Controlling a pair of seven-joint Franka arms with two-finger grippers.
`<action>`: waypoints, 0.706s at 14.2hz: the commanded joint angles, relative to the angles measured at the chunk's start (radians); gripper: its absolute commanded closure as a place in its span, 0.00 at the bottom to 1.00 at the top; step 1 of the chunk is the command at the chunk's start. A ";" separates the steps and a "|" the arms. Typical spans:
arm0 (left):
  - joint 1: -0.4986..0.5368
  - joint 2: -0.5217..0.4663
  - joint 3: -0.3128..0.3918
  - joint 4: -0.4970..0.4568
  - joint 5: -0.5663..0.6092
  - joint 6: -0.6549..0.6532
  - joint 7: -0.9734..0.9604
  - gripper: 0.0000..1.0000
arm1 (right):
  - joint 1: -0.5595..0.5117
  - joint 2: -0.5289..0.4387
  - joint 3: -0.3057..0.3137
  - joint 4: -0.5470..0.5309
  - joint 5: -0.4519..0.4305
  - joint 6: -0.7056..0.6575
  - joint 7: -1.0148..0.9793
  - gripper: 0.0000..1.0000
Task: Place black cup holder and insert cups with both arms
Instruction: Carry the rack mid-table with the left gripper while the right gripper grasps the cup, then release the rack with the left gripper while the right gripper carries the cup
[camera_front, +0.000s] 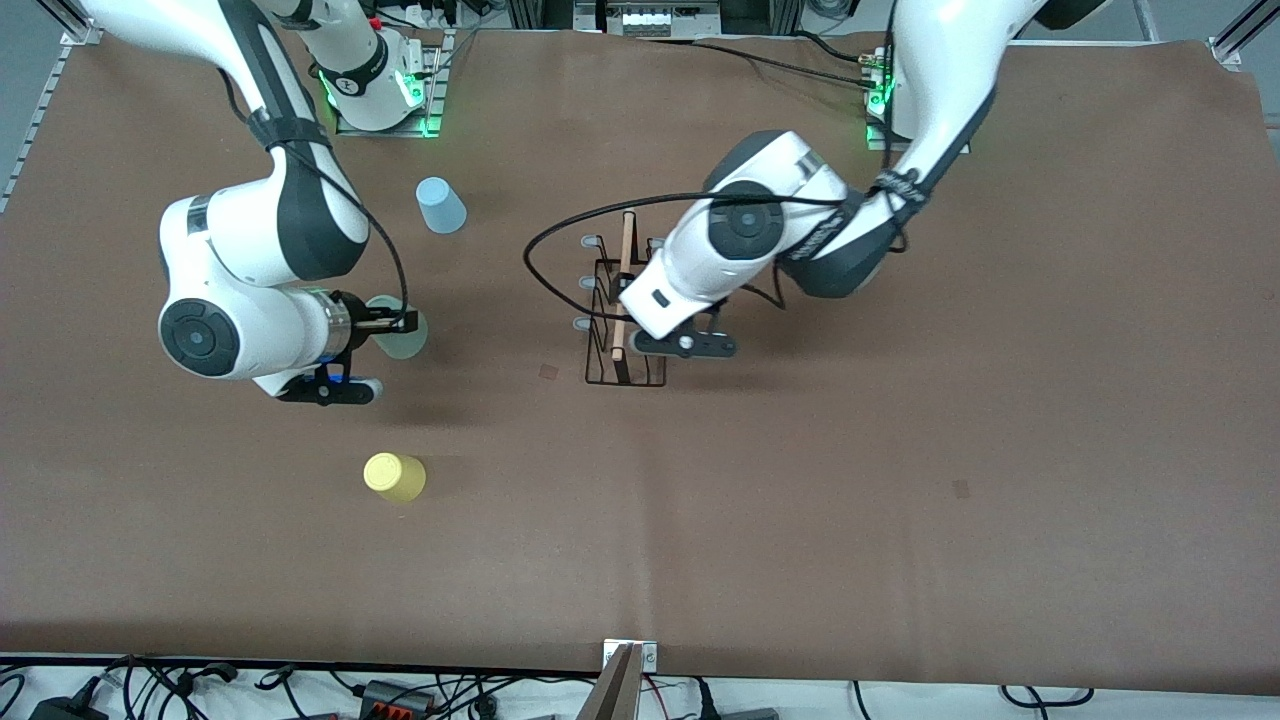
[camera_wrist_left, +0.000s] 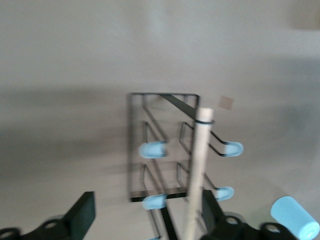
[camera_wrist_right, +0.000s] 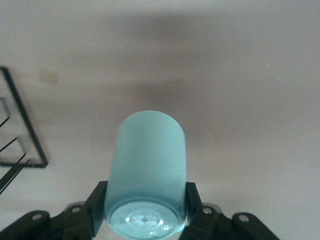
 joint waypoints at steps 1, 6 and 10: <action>0.120 -0.081 -0.004 -0.012 -0.004 -0.123 0.158 0.00 | 0.090 -0.012 0.007 0.059 0.007 -0.065 0.086 0.69; 0.283 -0.161 0.003 -0.014 -0.001 -0.294 0.307 0.00 | 0.200 -0.019 0.041 0.057 0.137 -0.095 0.149 0.68; 0.178 -0.317 0.294 -0.073 -0.007 -0.314 0.459 0.00 | 0.325 -0.015 0.041 0.057 0.145 -0.084 0.281 0.68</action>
